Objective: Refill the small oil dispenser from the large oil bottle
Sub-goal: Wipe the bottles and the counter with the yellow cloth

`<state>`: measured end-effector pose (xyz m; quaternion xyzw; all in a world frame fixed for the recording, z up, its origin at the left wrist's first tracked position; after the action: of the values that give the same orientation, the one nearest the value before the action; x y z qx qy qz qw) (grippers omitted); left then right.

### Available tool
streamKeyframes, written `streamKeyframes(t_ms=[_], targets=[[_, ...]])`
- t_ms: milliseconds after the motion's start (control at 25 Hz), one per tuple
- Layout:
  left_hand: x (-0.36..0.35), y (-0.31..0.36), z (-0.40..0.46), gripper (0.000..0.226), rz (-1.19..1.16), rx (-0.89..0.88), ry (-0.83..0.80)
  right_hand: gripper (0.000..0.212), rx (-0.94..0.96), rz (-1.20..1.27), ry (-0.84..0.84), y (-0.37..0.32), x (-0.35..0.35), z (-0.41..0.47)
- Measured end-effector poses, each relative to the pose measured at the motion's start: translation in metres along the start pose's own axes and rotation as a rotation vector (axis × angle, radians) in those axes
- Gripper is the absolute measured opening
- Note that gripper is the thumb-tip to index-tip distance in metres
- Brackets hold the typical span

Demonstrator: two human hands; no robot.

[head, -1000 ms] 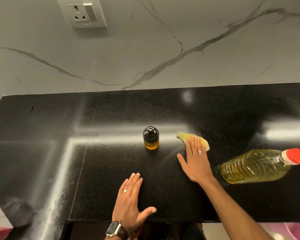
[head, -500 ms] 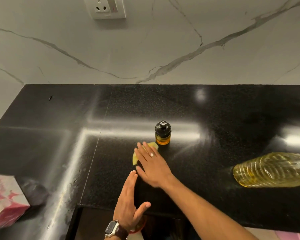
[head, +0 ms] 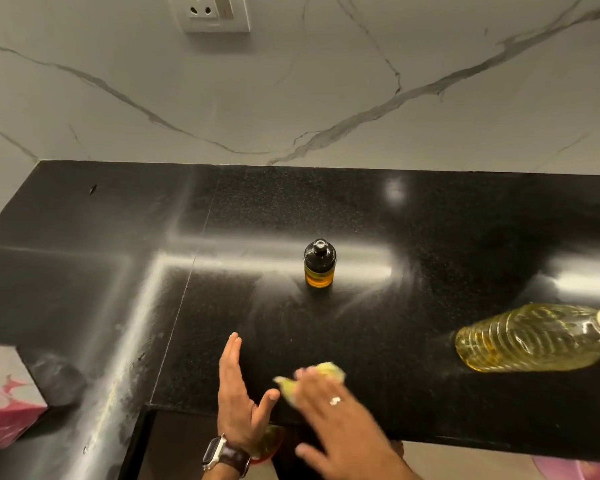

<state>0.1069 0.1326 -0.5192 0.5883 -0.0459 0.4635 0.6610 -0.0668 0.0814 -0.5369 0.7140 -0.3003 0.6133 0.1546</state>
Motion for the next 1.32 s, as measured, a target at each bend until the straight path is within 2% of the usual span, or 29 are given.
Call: streamKeyframes(t_ms=[80, 160, 200, 240, 320, 360, 400, 520, 560, 680, 720, 920, 1120, 1240, 1320], targets=[[-0.002, 0.002, 0.001, 0.115, -0.01, -0.005, -0.012, 0.094, -0.355, 0.027, 0.051, 0.089, 0.009, -0.005], [-0.003, 0.002, 0.0, 0.116, -0.004, -0.013, -0.025, 0.092, -0.614, 0.104, 0.029, 0.132, 0.013, -0.005], [-0.003, 0.001, -0.001, 0.116, 0.0, -0.02, -0.025, 0.092, -0.596, 0.133, 0.035, 0.119, 0.012, -0.005], [-0.003, 0.002, -0.001, 0.117, 0.001, -0.028, -0.02, 0.094, -0.46, 0.163, 0.002, 0.084, 0.009, -0.004], [-0.001, 0.001, 0.0, 0.116, -0.003, -0.034, -0.003, 0.093, -0.036, 0.137, -0.085, -0.008, -0.002, -0.01], [0.0, 0.002, 0.001, 0.116, -0.01, -0.034, 0.008, 0.088, 0.09, 0.113, -0.104, -0.029, -0.002, -0.002], [0.001, 0.002, 0.001, 0.115, -0.016, -0.026, 0.015, 0.083, 0.111, 0.154, -0.101, -0.03, 0.006, 0.021], [0.003, 0.002, 0.003, 0.113, -0.01, -0.002, 0.01, 0.077, -0.135, 0.206, -0.08, -0.002, 0.026, 0.098], [0.004, 0.003, 0.002, 0.113, -0.015, 0.003, 0.012, 0.078, -0.101, 0.183, -0.072, -0.011, 0.026, 0.109], [0.009, 0.004, 0.001, 0.115, -0.026, -0.009, 0.021, 0.073, 0.186, 0.114, -0.114, -0.067, 0.013, 0.118], [0.01, 0.003, 0.002, 0.115, -0.023, 0.0, 0.024, 0.07, 0.216, 0.119, -0.103, -0.074, 0.014, 0.132], [0.015, 0.004, 0.0, 0.117, -0.01, 0.001, 0.083, 0.066, 0.092, 0.039, -0.087, -0.094, 0.028, 0.207], [0.024, -0.001, 0.001, 0.117, 0.009, 0.038, 0.134, 0.065, 0.23, 0.007, -0.059, -0.106, 0.007, 0.135], [0.023, -0.009, -0.002, 0.115, 0.034, 0.049, 0.127, 0.073, 0.145, 0.12, -0.055, -0.071, 0.0, 0.055], [0.017, -0.01, -0.003, 0.113, 0.029, 0.01, 0.091, 0.073, 0.01, 0.201, -0.059, -0.029, 0.0, -0.001]])
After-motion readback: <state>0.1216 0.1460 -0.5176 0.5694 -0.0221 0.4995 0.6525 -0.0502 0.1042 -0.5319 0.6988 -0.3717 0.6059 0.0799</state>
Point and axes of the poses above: each hand's wrist, its own z-axis towards the middle knuckle, its own x-axis out of the back of the hand, y = z × x, the point moved 10 cm from there along z, towards the middle knuckle, and after that the axes turned 15 degrees about -x, right-handed, at the moved point
